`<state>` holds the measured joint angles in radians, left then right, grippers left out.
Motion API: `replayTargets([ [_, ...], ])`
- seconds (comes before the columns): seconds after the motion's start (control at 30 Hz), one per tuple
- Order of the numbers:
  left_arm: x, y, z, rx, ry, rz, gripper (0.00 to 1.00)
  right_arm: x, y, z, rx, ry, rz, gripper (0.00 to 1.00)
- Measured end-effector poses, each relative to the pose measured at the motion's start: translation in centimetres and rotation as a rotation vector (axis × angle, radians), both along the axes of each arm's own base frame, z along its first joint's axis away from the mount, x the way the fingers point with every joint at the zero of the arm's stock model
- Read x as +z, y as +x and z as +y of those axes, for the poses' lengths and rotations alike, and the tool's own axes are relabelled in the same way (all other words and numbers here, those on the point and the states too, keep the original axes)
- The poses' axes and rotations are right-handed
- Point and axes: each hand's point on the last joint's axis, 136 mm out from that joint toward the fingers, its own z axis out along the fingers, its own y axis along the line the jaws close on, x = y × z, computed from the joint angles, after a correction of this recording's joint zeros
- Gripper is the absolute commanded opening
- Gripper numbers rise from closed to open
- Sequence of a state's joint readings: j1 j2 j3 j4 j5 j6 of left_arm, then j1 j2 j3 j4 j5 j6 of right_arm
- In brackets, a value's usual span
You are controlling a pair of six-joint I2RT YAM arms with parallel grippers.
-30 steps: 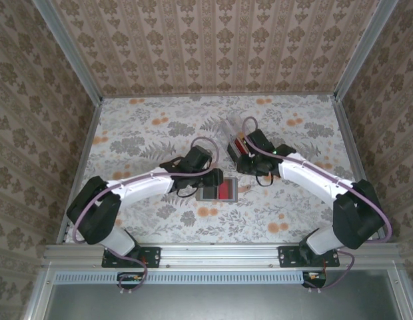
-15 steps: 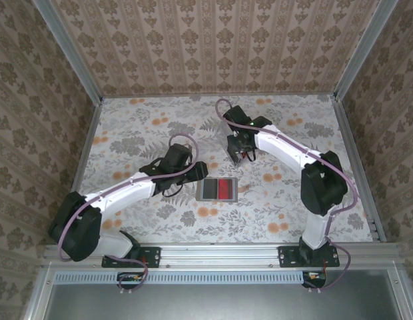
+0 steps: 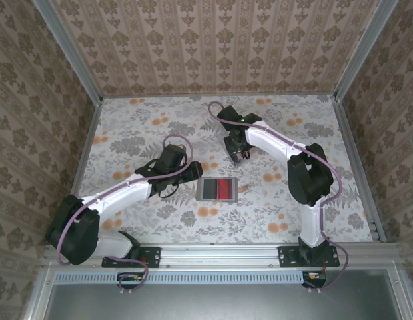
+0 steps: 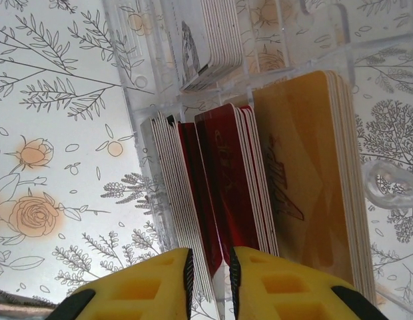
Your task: Put the credit cards into the card holder
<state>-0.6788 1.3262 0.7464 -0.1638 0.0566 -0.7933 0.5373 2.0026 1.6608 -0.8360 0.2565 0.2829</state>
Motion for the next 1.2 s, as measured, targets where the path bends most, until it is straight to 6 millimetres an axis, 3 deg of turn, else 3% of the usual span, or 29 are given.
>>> replayTargets([
  [0.27, 0.0, 0.0, 0.0, 0.001, -0.002, 0.002, 0.65, -1.2, 0.3, 0.1, 0.014, -0.025, 0.024, 0.2],
  [0.77, -0.7, -0.2, 0.4, 0.009, 0.001, 0.019, 0.65, -0.7, 0.4, -0.3, 0.031, -0.053, 0.018, 0.07],
  [0.9, -0.7, -0.2, 0.5, 0.015, -0.001, 0.021, 0.65, 1.2, 0.2, -0.4, 0.034, -0.036, -0.012, 0.06],
  [1.2, -0.7, -0.1, 0.6, 0.02, -0.004, 0.024, 0.65, 8.1, -1.0, -1.0, 0.013, 0.057, -0.145, 0.02],
])
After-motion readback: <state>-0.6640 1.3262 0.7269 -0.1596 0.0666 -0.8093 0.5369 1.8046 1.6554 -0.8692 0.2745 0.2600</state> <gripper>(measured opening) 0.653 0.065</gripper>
